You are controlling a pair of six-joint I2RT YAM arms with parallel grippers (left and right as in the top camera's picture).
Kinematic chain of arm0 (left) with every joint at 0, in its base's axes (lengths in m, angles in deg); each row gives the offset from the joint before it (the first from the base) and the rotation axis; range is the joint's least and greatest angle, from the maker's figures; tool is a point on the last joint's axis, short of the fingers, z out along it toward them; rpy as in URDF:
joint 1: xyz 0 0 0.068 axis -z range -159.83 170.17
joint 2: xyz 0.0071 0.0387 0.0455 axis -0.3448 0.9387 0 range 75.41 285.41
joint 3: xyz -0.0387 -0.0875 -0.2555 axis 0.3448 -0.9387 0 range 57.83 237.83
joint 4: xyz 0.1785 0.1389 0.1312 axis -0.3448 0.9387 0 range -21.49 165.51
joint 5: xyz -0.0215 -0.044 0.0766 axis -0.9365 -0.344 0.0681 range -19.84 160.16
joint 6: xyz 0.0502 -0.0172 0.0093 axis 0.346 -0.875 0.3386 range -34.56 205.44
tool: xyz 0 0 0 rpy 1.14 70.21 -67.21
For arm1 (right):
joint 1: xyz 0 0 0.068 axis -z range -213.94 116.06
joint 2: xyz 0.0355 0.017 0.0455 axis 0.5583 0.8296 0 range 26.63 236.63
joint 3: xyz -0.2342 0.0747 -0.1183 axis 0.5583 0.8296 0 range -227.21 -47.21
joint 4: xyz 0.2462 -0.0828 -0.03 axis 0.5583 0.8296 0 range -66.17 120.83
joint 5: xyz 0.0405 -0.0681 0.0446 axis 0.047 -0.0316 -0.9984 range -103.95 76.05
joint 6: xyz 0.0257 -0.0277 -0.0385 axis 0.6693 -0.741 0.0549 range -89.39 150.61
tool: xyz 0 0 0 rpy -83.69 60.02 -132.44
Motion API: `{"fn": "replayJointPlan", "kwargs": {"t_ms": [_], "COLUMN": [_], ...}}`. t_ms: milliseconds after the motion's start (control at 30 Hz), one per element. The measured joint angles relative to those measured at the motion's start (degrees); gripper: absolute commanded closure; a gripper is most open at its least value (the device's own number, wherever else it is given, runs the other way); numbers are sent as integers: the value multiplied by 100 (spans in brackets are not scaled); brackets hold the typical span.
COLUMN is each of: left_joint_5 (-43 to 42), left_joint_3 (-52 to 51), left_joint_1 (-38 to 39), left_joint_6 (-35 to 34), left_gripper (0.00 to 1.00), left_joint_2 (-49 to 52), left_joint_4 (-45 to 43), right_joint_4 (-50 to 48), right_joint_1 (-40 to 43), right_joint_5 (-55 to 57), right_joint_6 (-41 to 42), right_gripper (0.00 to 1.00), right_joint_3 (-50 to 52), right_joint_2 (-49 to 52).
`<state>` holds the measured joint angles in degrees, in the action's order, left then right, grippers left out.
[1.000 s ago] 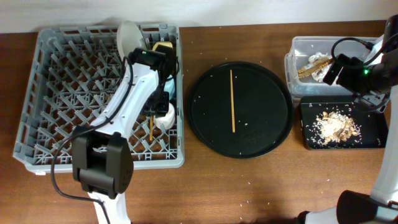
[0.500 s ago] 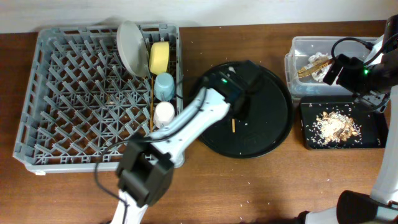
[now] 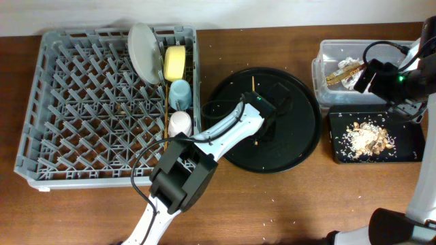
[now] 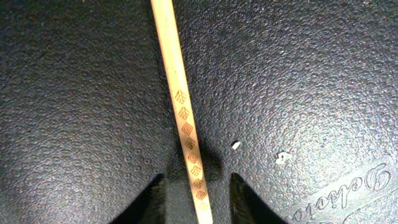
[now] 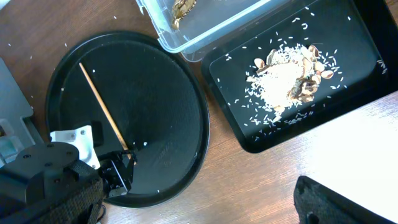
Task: Sort waste into correct bins and load items into the dishwasher rack
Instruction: 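Grasp the second wooden chopstick on the tray with the left gripper, then place the second chopstick in the rack beside the first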
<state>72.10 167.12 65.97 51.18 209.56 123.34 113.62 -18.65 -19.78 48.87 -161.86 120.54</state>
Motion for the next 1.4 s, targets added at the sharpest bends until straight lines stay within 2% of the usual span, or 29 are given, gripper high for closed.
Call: {"fn": "replayJointPlan", "kwargs": {"t_ms": [133, 167, 233, 267, 500, 567, 667, 833, 900, 1000, 1100, 1200, 1233, 1300, 1400], "left_joint_5": [0, 0, 0, 11, 42, 42, 61, 807, 992, 988, 984, 1019, 1113, 1202, 1202], "left_joint_3": [0, 0, 0, 0, 81, 459, 1543, 3960, 4540, 4660, 4000, 2603, 1794, 789, -848], "left_joint_1": [0, 0, 0, 0, 0, 0, -63, -385, -546, -791, -929, -1405, -1744, -2057, -2323], "left_joint_6": [-11, -9, -20, -37, -44, -22, 192, 339, 452, 986, 1290, 1182, 1104, 1029, 1023], "left_gripper": [75, 79, 97, 99, 99, 99, 99, 100, 99, 99, 99, 99, 99, 99, 99], "left_joint_2": [44, 46, 55, 68, 111, 260, 446, 450, 407, 188, -579, -1862, -2420, -2787, -2695], "left_joint_4": [-7, -7, -7, -7, 90, 625, 1735, 3847, 4157, 4170, 4157, 4107, 4135, 3818, 2649], "right_joint_4": [0, 0, 0, 0, 0, -2, 4, 2, 0, 0, 0, 0, 4, 2, -9], "right_joint_1": [0, 0, 0, 0, 0, 0, 0, 0, 0, 0, 0, 0, 0, 0, 0], "right_joint_5": [0, 0, 0, 0, 0, 2, 0, 0, 2, 0, 0, 2, 0, 0, 2], "right_joint_6": [4, 2, 0, 2, 2, 2, 2, 2, 2, 0, 2, 2, 2, 0, 2], "right_gripper": [2, 2, 2, 1, 2, 1, 2, 2, 2, 1, 2, 2, 2, 1, 1], "right_joint_3": [0, 0, 0, 0, 0, 0, 0, 0, 0, 0, 0, 0, 0, 0, 0], "right_joint_2": [0, 0, 0, 0, 0, 0, 0, 0, 0, 0, 0, 0, 0, 0, 0]}}
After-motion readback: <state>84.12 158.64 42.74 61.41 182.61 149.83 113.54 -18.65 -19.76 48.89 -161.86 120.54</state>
